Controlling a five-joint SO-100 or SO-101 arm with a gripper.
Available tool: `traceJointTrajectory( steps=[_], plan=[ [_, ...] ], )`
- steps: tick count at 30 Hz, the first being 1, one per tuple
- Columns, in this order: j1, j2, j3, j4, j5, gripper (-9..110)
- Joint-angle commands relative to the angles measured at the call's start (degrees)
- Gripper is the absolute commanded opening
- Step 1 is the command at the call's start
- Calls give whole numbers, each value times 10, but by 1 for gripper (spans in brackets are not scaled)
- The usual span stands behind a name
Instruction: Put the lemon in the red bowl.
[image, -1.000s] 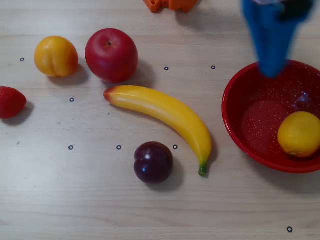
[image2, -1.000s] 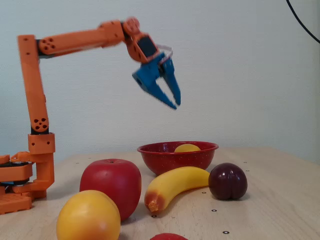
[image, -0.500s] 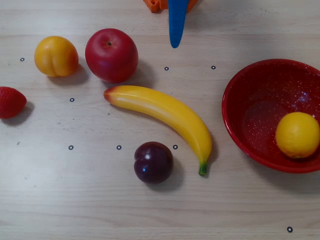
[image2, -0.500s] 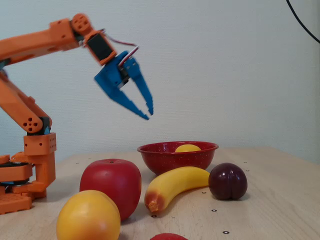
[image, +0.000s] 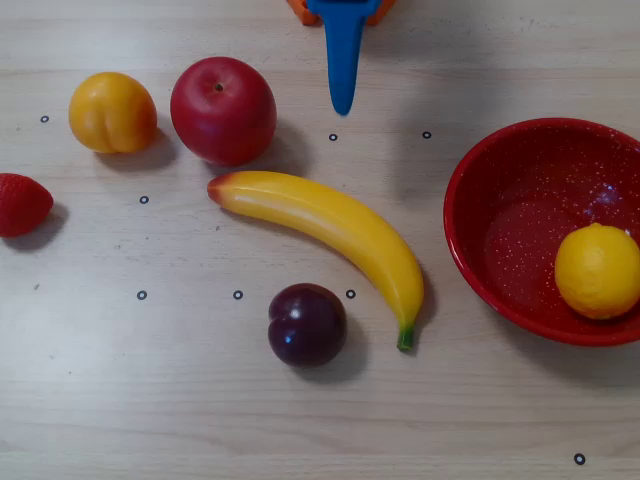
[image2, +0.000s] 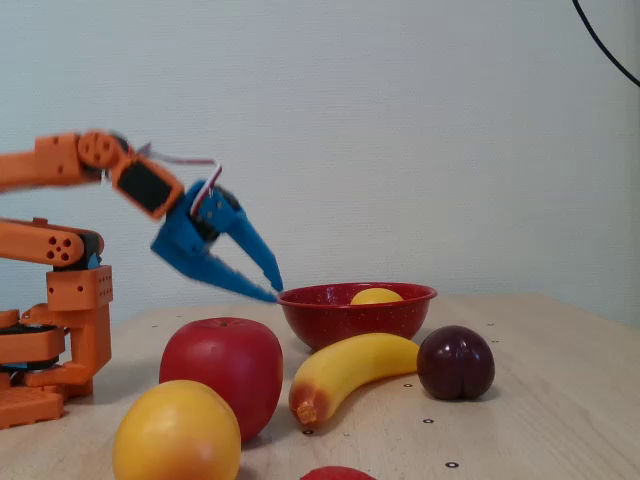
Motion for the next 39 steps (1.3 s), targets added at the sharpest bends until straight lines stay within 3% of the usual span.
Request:
traceJointTrajectory(
  steps=[1, 9, 27, 39],
  plan=[
    [-19, 35, 21, -48, 14, 0],
    [-24, 142, 189, -134, 36, 0],
    [-20, 195, 194, 57, -14, 0],
    [-33, 195, 194, 61, -35, 0]
  ],
)
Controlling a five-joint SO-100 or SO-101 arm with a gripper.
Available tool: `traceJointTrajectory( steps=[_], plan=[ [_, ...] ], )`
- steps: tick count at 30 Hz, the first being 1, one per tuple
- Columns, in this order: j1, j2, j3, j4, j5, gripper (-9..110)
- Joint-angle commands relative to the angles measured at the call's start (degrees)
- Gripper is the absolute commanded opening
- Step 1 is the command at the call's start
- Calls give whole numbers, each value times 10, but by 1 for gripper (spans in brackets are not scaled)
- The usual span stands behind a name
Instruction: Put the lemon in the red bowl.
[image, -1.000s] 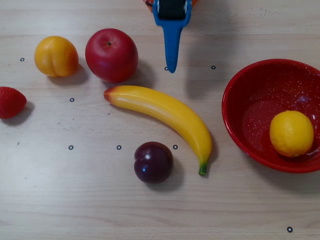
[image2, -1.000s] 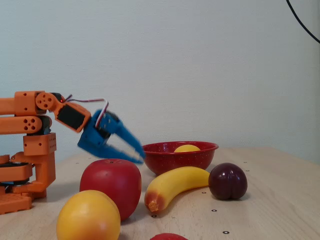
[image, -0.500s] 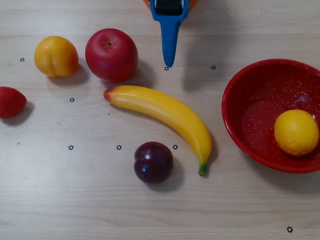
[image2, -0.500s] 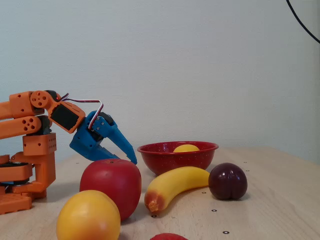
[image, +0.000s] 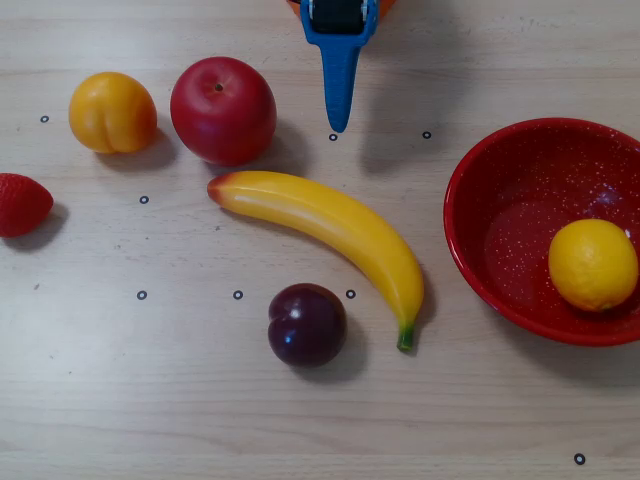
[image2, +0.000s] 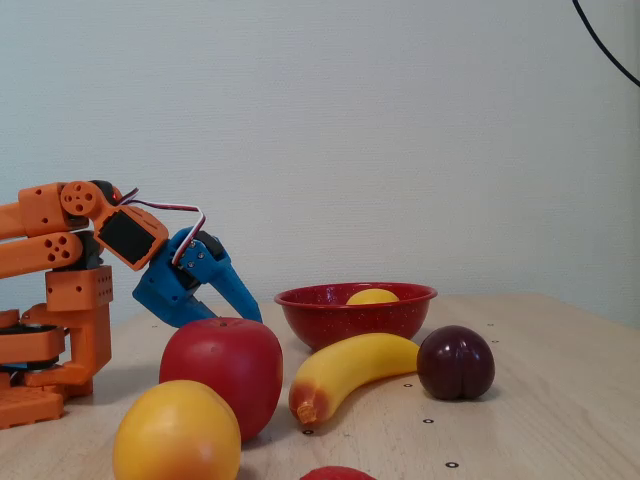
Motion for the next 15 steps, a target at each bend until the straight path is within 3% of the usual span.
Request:
traceJointTrajectory(
  steps=[1, 15],
  plan=[
    [-22, 9, 4, -1, -20, 0],
    [16, 8, 4, -1, 27, 0]
  ],
)
